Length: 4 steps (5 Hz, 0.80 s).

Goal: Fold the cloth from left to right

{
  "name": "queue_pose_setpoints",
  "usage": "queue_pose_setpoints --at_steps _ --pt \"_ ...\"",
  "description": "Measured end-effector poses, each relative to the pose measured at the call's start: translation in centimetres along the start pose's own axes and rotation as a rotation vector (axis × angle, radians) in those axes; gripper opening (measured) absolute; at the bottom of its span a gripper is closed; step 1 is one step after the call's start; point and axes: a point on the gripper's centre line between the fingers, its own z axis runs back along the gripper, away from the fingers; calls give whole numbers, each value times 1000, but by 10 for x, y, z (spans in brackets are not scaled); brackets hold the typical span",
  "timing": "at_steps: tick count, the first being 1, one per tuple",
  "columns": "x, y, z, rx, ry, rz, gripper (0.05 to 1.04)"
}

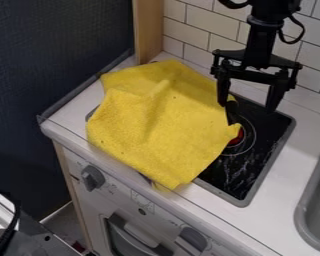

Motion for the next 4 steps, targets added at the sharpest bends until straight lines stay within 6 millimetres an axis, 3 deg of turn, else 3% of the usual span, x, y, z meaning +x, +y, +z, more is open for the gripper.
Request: queue_pose_setpoints --at_steps 1,2,4 --pt "-3 3 -14 20 41 7 1000" --pt "-5 29 -21 24 74 68 1001" --pt "-5 113 6 -13 27 271 1001"
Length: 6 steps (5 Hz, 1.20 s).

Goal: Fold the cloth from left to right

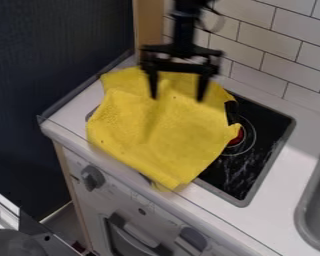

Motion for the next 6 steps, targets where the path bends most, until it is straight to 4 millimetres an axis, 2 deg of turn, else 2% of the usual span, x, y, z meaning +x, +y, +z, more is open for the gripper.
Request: queue_pose_setpoints --at_steps 1,2,5,6 --pt "10 41 4 -43 -14 84 1001" --pt "17 63 -3 -96 -5 133 1001" --pt "21 87 -53 -142 67 210 1001" --pt "19 85 -63 -201 120 222 983"
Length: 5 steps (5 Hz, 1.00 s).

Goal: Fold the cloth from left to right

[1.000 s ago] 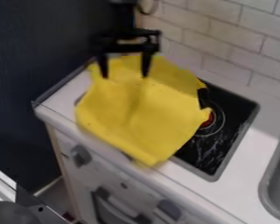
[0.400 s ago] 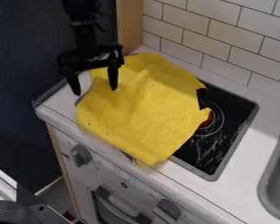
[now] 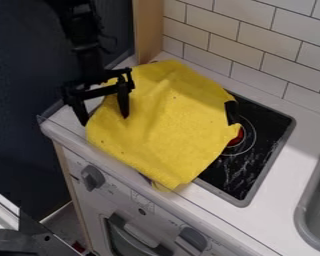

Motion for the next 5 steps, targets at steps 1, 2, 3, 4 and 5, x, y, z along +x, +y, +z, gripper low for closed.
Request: queue_pose_setpoints --at_steps 1,2,3,4,5 --pt "0 1 -14 -14 48 8 905" --pt "-1 1 -17 -9 41 16 605" --pt "-3 -4 -17 13 37 -2 314" --pt "-5 -11 -7 42 -4 -29 125" --pt "-12 -35 9 104 -57 -87 53"
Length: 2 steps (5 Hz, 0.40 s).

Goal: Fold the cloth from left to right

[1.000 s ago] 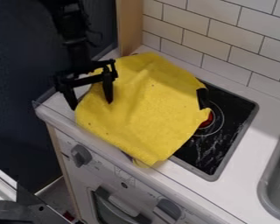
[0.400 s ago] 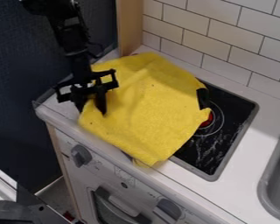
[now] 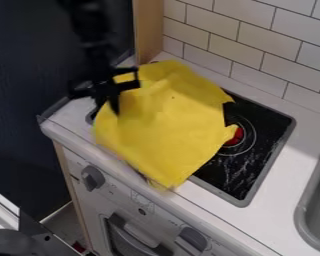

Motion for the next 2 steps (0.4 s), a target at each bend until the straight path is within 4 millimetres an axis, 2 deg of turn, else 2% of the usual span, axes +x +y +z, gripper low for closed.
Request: queue_pose_setpoints --at_steps 1,2 --pt "-10 -38 13 77 -26 -75 52" --pt "-26 -87 25 134 -80 -179 52"
